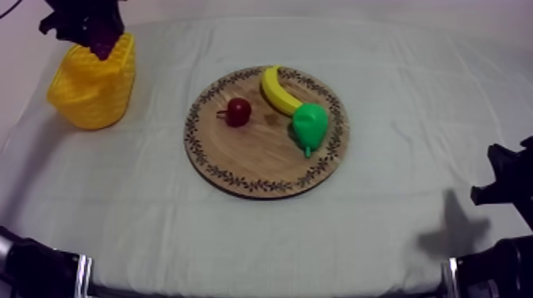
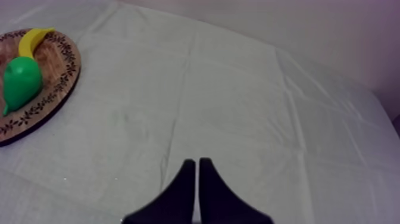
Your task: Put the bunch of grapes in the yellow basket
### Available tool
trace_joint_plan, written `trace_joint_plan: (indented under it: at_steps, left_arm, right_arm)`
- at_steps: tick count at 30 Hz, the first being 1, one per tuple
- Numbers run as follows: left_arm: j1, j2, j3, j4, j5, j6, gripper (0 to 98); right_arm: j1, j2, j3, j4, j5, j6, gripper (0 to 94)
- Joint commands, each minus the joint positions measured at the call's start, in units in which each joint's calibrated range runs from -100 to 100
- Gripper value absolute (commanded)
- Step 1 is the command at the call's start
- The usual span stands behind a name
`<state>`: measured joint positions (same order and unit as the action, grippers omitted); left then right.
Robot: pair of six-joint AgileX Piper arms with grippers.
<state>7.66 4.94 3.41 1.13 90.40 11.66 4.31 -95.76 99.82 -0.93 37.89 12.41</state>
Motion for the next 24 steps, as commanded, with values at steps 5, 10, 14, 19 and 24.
trace_joint_plan:
  at_steps: [5,10,14,19,24]
  left_arm:
    - [-5.83,1.46,-2.68,-0.56,0.86,-2.01,46.3]
    - [-8.27,2.84,-4.71,-1.05,1.51,-2.94,46.3]
    - [-9.28,3.73,-5.86,-1.22,1.75,-3.35,46.2]
    - [-9.46,4.97,-6.67,-1.48,1.81,-3.45,46.2]
    - [-9.09,6.78,-7.19,-1.71,1.73,-3.24,46.3]
  right_arm:
    - [-0.02,0.0,-0.04,-0.02,0.02,0.02,0.3]
    - [-0.02,0.0,-0.04,-0.02,0.02,0.02,0.3]
    - [-0.02,0.0,-0.04,-0.02,0.02,0.02,0.3]
    - [-0.02,0.0,-0.04,-0.02,0.02,0.02,0.3]
    - [-0.02,0.0,-0.04,-0.02,0.02,0.02,0.3]
